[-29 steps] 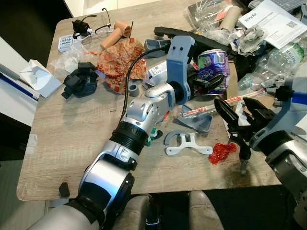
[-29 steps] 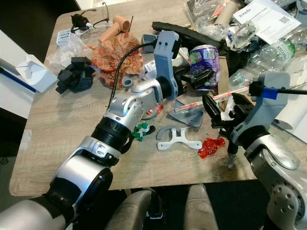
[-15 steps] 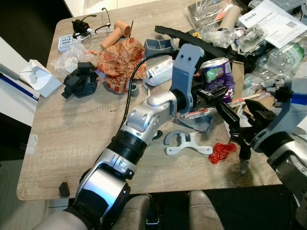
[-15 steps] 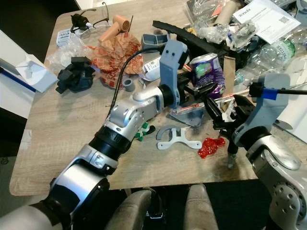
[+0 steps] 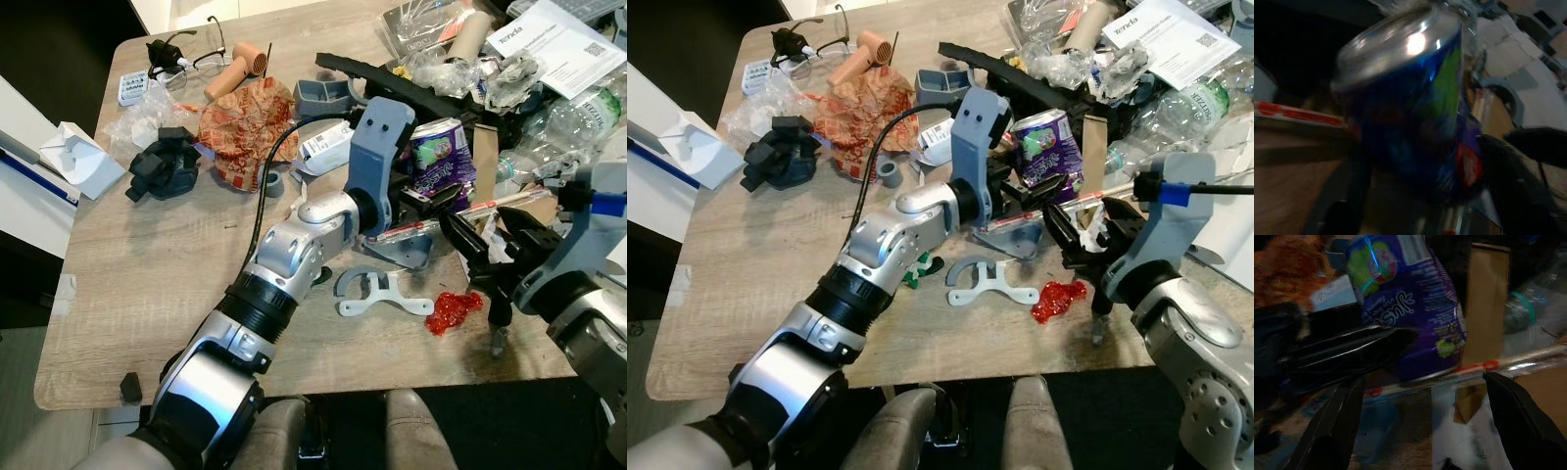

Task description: Picking trash to rubbish bin

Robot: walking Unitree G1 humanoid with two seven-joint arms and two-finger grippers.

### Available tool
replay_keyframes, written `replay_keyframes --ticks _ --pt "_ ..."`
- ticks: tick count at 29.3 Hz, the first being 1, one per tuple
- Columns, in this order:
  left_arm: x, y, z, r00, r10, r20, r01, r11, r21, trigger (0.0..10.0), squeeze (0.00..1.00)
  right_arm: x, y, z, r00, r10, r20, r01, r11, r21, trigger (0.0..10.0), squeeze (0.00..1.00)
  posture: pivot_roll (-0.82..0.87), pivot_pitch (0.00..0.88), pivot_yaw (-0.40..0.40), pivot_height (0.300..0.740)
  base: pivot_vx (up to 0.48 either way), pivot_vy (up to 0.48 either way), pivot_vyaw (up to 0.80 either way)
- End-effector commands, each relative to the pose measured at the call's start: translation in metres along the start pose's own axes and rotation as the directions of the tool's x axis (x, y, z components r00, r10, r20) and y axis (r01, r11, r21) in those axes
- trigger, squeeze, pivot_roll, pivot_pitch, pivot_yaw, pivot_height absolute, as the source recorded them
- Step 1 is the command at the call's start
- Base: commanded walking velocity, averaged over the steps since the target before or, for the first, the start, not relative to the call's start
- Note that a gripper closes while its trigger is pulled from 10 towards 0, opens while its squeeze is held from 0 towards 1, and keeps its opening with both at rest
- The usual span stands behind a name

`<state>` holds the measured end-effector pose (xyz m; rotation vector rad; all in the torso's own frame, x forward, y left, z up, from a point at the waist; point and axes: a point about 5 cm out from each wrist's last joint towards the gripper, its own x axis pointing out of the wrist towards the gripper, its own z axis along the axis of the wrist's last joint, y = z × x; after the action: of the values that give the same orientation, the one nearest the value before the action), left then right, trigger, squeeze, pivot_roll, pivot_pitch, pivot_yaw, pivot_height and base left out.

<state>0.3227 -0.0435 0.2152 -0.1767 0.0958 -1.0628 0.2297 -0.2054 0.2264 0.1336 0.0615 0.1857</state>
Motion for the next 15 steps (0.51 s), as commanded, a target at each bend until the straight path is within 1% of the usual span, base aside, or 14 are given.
replay_keyframes --ticks 1,6,15 --pt "0.0214 -0.0534 -0.0341 0.984 -0.17 -0.053 0.159 0.974 -0.159 0.0 0.0 -0.0006 0.001 0.0083 0.999 0.002 0.049 -0.001 1.0 -0.006 10.0 0.0 -0.3 0.277 0.198 0.74 0.0 0.0 0.0" --pt "0.0237 -0.0602 -0.0336 0.981 -0.19 -0.036 0.18 0.966 -0.186 0.0 0.0 -0.0001 -0.0001 0.0091 0.999 -0.002 0.051 0.002 1.0 -0.008 10.0 0.0 -0.3 0.272 0.198 0.74 0.0 0.0 0.0" --pt "0.0229 -0.0609 -0.0321 0.98 -0.197 -0.015 0.189 0.959 -0.212 0.0 0.0 0.0009 -0.0013 0.0087 0.999 0.002 0.046 -0.001 1.0 -0.015 10.0 0.0 -0.31 0.263 0.195 0.74 0.0 0.0 0.0"
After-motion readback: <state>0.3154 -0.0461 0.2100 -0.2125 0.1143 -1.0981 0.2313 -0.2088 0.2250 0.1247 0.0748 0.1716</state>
